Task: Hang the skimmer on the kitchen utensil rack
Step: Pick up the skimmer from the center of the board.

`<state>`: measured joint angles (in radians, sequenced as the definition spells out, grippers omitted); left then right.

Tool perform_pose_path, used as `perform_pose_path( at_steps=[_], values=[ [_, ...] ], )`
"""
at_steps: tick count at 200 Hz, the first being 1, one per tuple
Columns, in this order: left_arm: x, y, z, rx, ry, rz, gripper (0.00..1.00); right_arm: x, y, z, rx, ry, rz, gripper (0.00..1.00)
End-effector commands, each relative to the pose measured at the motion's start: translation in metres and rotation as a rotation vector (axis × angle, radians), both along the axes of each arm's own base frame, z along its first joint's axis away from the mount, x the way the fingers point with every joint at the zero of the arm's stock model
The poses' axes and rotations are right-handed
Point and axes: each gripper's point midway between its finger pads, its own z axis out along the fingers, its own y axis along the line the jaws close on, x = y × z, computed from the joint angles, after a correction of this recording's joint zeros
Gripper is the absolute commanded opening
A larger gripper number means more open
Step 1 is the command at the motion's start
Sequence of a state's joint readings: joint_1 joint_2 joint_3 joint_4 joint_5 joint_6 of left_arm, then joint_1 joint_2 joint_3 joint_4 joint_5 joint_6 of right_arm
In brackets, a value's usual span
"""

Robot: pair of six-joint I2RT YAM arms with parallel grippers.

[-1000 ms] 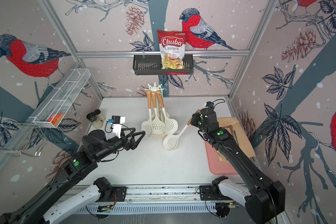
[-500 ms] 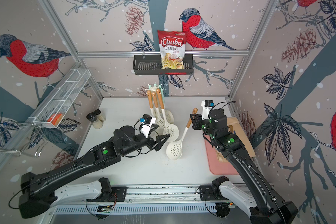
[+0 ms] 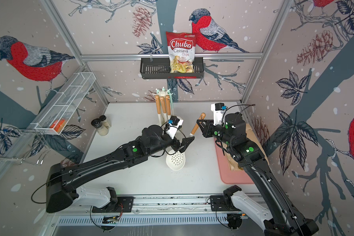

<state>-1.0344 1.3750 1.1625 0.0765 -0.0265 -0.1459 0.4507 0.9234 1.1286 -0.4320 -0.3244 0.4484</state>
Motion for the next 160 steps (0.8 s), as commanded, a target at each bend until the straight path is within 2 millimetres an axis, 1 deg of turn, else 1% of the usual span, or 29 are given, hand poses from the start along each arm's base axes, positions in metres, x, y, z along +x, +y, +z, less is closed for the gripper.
perform_pose_path(
  at_steps=[1, 21, 38, 49, 58, 72, 82, 87, 101, 105, 109, 115, 119, 126, 131, 135, 143, 160],
  values=[
    [0.007, -0.012, 0.011, 0.010, -0.071, -0.010, 0.96, -0.010, 0.010, 0.015, 0.049, 0.001, 0.067, 0.00],
    [0.016, -0.017, 0.006, 0.048, -0.086, 0.012, 0.89, -0.015, 0.013, 0.023, 0.070, 0.001, 0.096, 0.00],
    [0.021, -0.022, 0.004, 0.076, -0.094, 0.016, 0.77, -0.019, 0.014, 0.028, 0.084, 0.006, 0.109, 0.00],
    [0.022, -0.023, 0.005, 0.077, -0.096, 0.015, 0.65, -0.020, 0.015, 0.030, 0.092, 0.008, 0.113, 0.00],
    [0.022, -0.023, 0.007, 0.071, -0.098, 0.018, 0.51, -0.020, 0.015, 0.029, 0.093, 0.012, 0.114, 0.00],
    [0.020, -0.022, 0.012, 0.059, -0.099, 0.017, 0.25, -0.019, 0.014, 0.029, 0.089, 0.012, 0.105, 0.00],
    [0.018, -0.020, 0.016, 0.052, -0.099, 0.016, 0.09, -0.018, 0.013, 0.031, 0.089, 0.004, 0.098, 0.00],
    [0.017, -0.019, 0.019, 0.048, -0.098, 0.015, 0.00, -0.018, 0.012, 0.033, 0.093, -0.003, 0.095, 0.00],
    [0.012, -0.014, 0.027, 0.029, -0.090, 0.009, 0.00, -0.019, 0.011, 0.042, 0.111, -0.033, 0.092, 0.00],
    [0.009, -0.013, 0.029, 0.023, -0.087, 0.003, 0.00, -0.019, 0.011, 0.046, 0.117, -0.048, 0.092, 0.06],
    [0.006, -0.011, 0.032, 0.014, -0.085, -0.001, 0.00, -0.020, 0.011, 0.050, 0.124, -0.065, 0.093, 0.16],
    [0.003, -0.007, 0.036, 0.000, -0.080, -0.004, 0.00, -0.021, 0.010, 0.056, 0.136, -0.093, 0.093, 0.37],
    [0.001, -0.004, 0.038, -0.011, -0.076, -0.007, 0.00, -0.022, 0.009, 0.061, 0.144, -0.113, 0.092, 0.49],
    [-0.004, 0.001, 0.043, -0.028, -0.071, -0.013, 0.00, -0.024, 0.008, 0.070, 0.158, -0.143, 0.092, 0.65],
    [-0.008, 0.005, 0.044, -0.036, -0.063, -0.018, 0.00, -0.025, 0.007, 0.076, 0.165, -0.164, 0.095, 0.73],
    [-0.011, 0.008, 0.045, -0.041, -0.060, -0.021, 0.00, -0.026, 0.008, 0.080, 0.169, -0.177, 0.100, 0.78],
    [-0.017, 0.014, 0.049, -0.058, -0.054, -0.035, 0.00, -0.029, 0.010, 0.089, 0.177, -0.201, 0.123, 0.83],
    [-0.028, 0.027, 0.049, -0.072, -0.037, -0.047, 0.00, -0.034, 0.017, 0.102, 0.187, -0.223, 0.180, 0.85]
  ],
)
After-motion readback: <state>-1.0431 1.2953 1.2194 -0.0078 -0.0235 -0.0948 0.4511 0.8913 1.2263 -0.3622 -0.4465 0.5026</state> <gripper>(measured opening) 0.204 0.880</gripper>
